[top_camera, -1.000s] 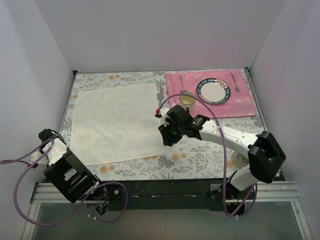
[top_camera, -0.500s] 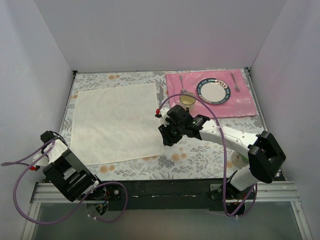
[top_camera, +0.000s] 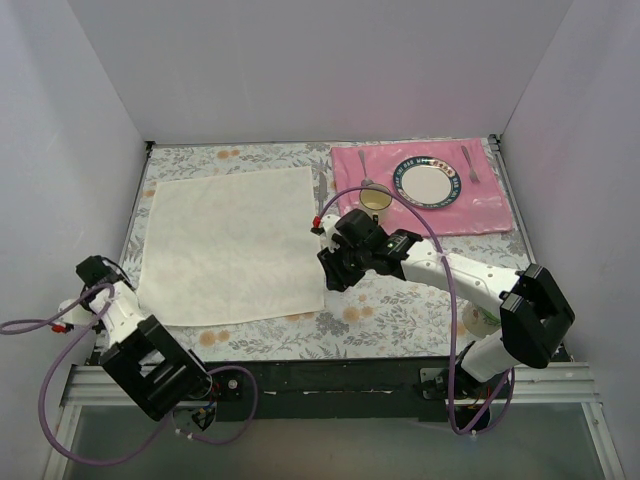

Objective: Fold the napkin, place the utensils inside, and roll it up
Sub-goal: Fold the napkin

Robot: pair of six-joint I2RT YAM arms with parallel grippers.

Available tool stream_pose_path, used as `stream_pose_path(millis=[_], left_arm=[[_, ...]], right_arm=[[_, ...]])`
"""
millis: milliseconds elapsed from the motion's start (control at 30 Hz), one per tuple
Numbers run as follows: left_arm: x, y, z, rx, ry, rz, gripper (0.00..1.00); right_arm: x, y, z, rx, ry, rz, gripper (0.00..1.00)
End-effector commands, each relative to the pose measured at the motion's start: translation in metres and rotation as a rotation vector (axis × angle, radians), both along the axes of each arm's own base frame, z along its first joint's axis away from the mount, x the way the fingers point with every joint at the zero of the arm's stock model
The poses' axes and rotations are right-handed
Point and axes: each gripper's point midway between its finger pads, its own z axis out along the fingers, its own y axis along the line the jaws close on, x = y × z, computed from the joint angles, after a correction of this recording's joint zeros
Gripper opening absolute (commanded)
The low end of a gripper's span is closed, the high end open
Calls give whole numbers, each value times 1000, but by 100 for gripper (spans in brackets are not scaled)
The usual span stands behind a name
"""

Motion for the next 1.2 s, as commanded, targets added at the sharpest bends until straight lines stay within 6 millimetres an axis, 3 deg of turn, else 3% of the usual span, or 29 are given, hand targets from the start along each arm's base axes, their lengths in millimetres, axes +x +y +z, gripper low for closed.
stream_pose_path(millis=[0,133,233,300,333,400,433,500,533,567,600,633,667,700,767,833,867,967,1000,1167], left_arm=[[33,4,56,135,-107,-82,0],[73,-18,82,184,-163,-227,0],[112,-40,89,193,-174,-371,0],[140,-64,78,183,-132,-505,0],[157,-72,87,197,-144,-554,0],[188,-103,79,201,-104,-706,0],[212,-126,94,228,-141,-785,0],[237,-152,88,248,-108,-899,0],[252,-177,91,271,-128,-976,0],[271,-189,108,299,-169,-1011,0],[282,-198,90,293,-123,-1050,0],[292,-215,91,302,-118,-1120,0],[310,-228,105,303,-160,-1159,0],[321,-235,86,293,-116,-1197,0],[342,-254,93,299,-145,-1267,0],[354,-264,80,291,-124,-1319,0],[364,-268,91,308,-153,-1320,0],[380,-283,89,320,-171,-1383,0],[390,-288,99,341,-193,-1398,0],[408,-316,93,347,-208,-1468,0]], right_arm=[[0,4,9,40,-13,18,44],[2,3,13,48,-18,9,44],[4,1,16,58,-17,-12,44],[8,-1,17,68,-15,-38,44],[9,-3,18,74,-12,-49,44],[14,-9,19,90,-5,-84,45],[17,-14,18,93,-5,-104,45],[21,-20,18,102,-6,-132,45],[27,-25,20,111,-13,-156,45],[28,-29,19,109,-11,-166,45],[30,-32,18,110,-9,-178,45],[34,-38,20,113,-11,-198,45],[34,-41,19,110,-11,-205,45],[36,-44,19,108,-14,-214,45],[42,-52,22,111,-21,-242,45],[47,-60,24,111,-30,-264,45],[47,-62,22,107,-27,-272,46],[51,-68,21,107,-29,-292,46],[51,-68,19,104,-23,-294,46],[55,-67,14,104,3,-300,46]])
